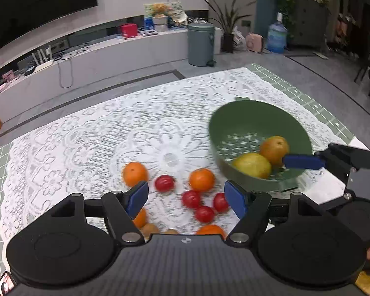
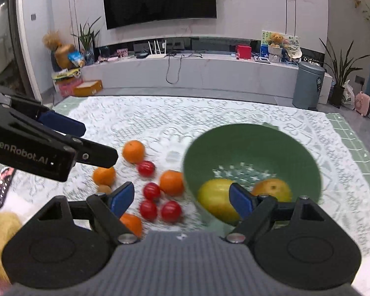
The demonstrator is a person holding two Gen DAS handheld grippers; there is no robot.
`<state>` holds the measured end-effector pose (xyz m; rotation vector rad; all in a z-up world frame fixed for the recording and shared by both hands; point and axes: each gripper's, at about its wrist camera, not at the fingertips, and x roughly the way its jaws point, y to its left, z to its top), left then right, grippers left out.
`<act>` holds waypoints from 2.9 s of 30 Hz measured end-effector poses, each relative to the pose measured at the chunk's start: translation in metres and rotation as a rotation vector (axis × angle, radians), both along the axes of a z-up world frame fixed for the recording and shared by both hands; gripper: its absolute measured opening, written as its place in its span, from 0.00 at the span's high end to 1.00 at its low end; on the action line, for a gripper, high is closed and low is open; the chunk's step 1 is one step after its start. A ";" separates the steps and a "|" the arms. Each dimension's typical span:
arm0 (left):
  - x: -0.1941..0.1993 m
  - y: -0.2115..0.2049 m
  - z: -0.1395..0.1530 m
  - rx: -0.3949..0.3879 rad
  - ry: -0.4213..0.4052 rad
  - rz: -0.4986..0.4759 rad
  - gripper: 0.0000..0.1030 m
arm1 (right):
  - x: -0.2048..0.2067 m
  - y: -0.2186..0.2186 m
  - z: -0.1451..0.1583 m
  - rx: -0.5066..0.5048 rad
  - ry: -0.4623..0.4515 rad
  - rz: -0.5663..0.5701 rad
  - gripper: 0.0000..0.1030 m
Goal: Organize fruits
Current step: 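Lift both tools out of the colander back toward the fruit, then grasp a mandarin with the right tool while the left tool grasps another mandarin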
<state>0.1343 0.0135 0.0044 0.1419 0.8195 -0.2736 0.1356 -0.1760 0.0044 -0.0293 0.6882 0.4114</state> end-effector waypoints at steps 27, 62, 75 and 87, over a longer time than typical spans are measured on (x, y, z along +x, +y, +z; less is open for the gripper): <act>-0.010 0.087 -0.068 -0.182 0.017 0.100 0.23 | -0.008 0.074 -0.055 -0.115 0.011 0.049 0.38; 0.031 0.092 -0.111 -0.227 0.134 0.164 0.50 | 0.001 0.082 -0.075 -0.069 0.178 0.158 0.57; 0.024 0.094 -0.101 -0.223 0.081 0.189 0.52 | -0.001 0.080 -0.074 -0.070 0.161 0.144 0.59; -0.005 0.098 -0.071 -0.286 -0.008 0.230 0.52 | -0.012 0.071 -0.056 -0.024 0.066 0.129 0.59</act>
